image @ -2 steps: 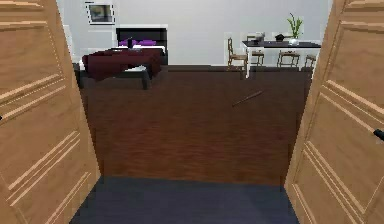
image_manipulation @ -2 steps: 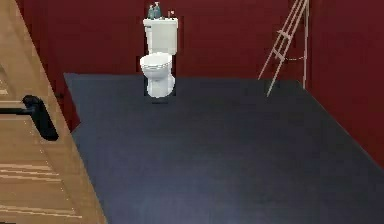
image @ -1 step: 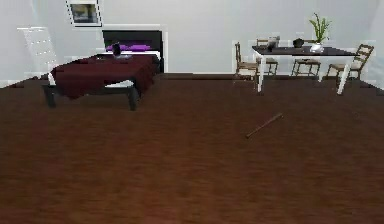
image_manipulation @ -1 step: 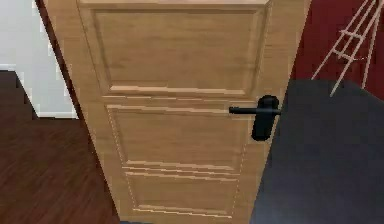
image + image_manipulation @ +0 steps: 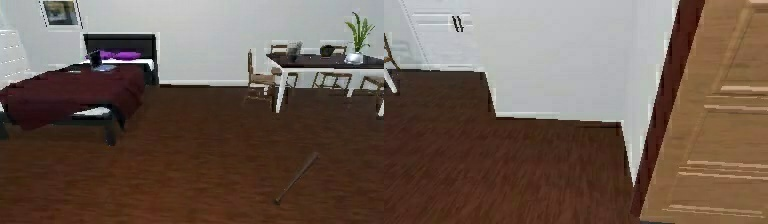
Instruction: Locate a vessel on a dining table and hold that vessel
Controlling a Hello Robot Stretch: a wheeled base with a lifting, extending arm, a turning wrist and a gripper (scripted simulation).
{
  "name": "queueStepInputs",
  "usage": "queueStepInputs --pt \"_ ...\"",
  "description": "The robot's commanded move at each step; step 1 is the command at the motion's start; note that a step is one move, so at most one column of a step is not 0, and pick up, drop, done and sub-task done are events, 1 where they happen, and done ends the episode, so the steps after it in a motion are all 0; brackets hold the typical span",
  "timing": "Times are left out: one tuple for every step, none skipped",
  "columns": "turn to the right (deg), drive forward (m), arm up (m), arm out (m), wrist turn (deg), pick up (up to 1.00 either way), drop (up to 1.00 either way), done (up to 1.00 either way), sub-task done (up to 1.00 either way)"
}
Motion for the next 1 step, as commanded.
queueStepInputs --pt "0.0 1.0 0.0 0.0 0.0 0.0 0.0 0.0 0.0"
